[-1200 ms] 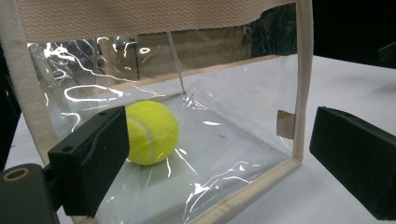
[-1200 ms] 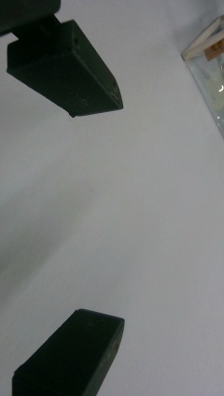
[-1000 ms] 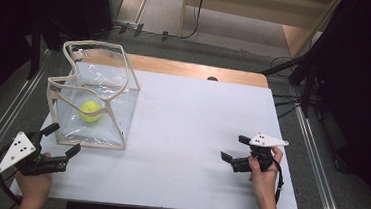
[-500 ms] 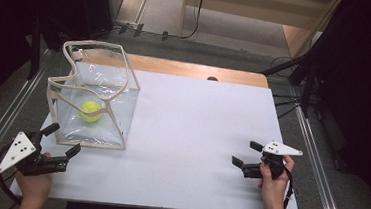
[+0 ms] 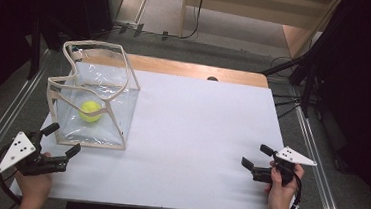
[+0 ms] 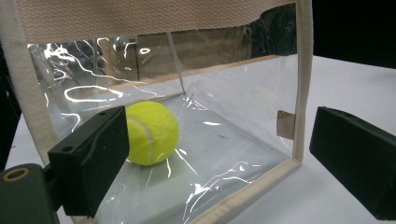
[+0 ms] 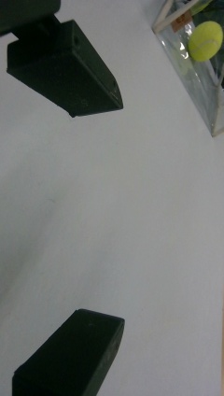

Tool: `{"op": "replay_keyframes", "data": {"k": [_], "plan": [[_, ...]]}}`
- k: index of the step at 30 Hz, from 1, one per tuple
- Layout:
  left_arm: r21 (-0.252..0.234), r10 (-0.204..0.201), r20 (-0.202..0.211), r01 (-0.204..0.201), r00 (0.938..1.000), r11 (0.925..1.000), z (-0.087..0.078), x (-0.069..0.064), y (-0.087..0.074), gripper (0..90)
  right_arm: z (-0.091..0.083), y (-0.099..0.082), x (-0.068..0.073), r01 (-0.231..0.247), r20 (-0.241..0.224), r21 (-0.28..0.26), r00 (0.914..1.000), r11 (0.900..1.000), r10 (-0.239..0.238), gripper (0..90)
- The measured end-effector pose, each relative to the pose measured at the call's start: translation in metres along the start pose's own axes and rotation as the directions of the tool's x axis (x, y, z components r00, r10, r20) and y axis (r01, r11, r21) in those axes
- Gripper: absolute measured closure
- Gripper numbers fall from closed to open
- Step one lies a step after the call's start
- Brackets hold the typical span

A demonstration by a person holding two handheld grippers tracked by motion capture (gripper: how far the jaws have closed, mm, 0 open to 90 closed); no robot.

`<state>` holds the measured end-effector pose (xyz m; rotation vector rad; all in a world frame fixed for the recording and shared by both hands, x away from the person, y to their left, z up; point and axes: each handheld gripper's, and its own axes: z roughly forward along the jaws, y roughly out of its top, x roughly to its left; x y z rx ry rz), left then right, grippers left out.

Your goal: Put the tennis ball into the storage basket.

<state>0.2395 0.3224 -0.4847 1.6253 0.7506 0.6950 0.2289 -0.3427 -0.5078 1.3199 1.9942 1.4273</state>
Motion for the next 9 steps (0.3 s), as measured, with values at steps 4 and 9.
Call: {"op": "replay_keyframes", "data": {"k": [4, 9], "plan": [[-0.003, 0.000, 0.002, 0.000, 1.0000, 1.0000, -0.0003, 0.0004, -0.0001, 5.4, -0.0020, -0.0047, -0.0031, -0.006, 0.035, -0.018, 0.9993, 0.9998, 0.007, 0.0], [-0.003, -0.002, 0.000, 0.002, 1.0000, 1.0000, 0.0003, 0.0003, 0.0000, 5.4, -0.0056, -0.0085, -0.0067, -0.033, 0.065, -0.034, 0.9973, 0.9989, 0.035, 0.0]]}}
